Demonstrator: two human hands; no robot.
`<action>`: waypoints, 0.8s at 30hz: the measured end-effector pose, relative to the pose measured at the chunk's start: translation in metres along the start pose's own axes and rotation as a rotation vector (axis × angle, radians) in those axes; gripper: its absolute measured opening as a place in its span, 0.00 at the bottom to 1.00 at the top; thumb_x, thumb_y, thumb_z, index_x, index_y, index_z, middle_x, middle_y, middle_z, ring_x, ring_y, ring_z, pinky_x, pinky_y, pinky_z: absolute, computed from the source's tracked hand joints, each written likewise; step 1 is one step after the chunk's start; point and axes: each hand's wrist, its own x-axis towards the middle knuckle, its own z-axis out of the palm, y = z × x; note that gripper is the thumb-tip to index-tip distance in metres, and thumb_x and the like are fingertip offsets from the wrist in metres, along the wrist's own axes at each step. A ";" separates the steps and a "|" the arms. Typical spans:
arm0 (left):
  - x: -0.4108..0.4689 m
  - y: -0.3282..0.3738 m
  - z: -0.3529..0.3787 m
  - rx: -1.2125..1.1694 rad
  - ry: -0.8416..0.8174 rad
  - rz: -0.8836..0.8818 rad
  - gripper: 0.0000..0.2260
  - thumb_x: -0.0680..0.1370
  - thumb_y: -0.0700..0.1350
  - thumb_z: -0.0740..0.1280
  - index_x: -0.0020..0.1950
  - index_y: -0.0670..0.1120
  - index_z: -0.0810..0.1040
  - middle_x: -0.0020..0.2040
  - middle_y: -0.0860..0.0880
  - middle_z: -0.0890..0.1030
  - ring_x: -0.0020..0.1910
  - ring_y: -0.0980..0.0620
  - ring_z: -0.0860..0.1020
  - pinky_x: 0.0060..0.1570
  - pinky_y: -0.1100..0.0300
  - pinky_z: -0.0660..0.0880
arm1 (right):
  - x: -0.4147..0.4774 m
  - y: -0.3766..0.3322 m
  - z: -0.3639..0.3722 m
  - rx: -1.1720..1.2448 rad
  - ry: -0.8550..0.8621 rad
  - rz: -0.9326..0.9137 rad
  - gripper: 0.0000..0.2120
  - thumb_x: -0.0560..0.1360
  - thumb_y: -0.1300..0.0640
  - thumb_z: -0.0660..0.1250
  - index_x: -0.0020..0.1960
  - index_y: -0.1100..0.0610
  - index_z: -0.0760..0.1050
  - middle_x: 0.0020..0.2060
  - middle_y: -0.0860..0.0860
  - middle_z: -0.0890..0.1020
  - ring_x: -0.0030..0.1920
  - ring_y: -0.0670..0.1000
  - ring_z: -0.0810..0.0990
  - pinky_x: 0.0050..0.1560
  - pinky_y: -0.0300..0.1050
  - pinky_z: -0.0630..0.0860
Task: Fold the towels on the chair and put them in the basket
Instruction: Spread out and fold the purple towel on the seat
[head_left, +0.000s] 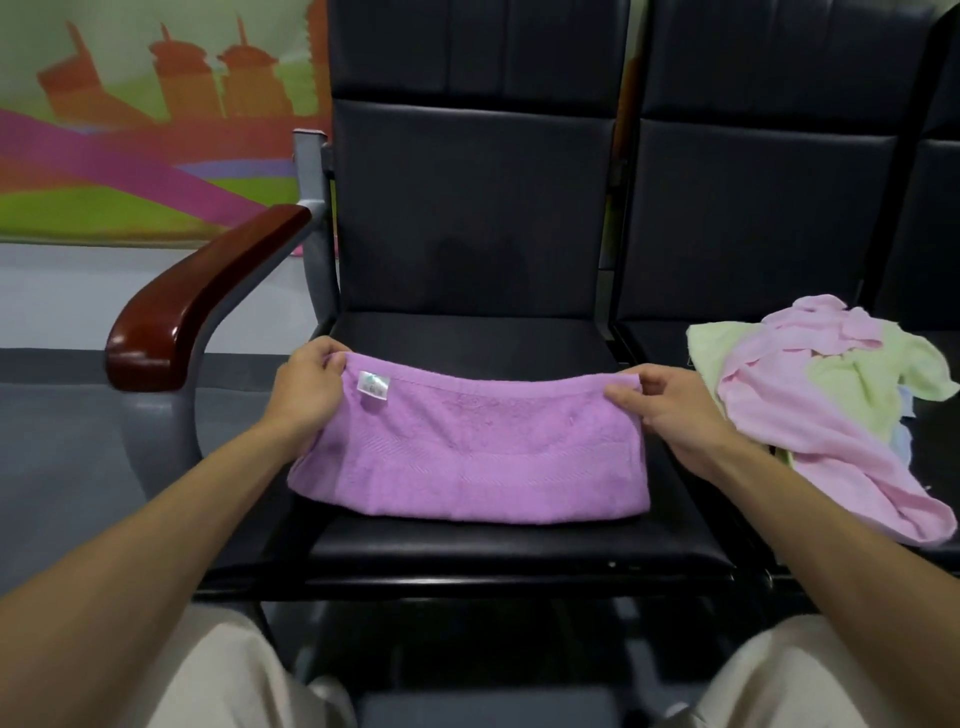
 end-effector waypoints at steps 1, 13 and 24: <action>0.010 0.001 0.004 0.002 0.006 0.004 0.09 0.83 0.40 0.57 0.50 0.43 0.77 0.47 0.47 0.78 0.48 0.49 0.75 0.46 0.56 0.68 | 0.011 0.003 0.003 -0.069 0.026 -0.011 0.05 0.71 0.65 0.74 0.43 0.56 0.81 0.40 0.53 0.84 0.43 0.51 0.82 0.46 0.46 0.79; 0.068 -0.037 0.048 0.235 -0.099 0.030 0.10 0.82 0.40 0.59 0.59 0.40 0.77 0.55 0.45 0.79 0.54 0.46 0.75 0.53 0.58 0.68 | 0.095 0.055 0.038 -0.349 0.107 0.029 0.14 0.70 0.65 0.73 0.54 0.55 0.80 0.49 0.51 0.84 0.49 0.50 0.81 0.51 0.39 0.74; 0.073 -0.060 0.023 0.797 -0.385 -0.250 0.30 0.77 0.61 0.63 0.63 0.36 0.73 0.64 0.36 0.73 0.64 0.38 0.71 0.60 0.48 0.70 | 0.073 0.052 0.071 -0.978 -0.050 -0.442 0.08 0.78 0.56 0.66 0.56 0.52 0.79 0.59 0.46 0.73 0.61 0.46 0.66 0.63 0.43 0.65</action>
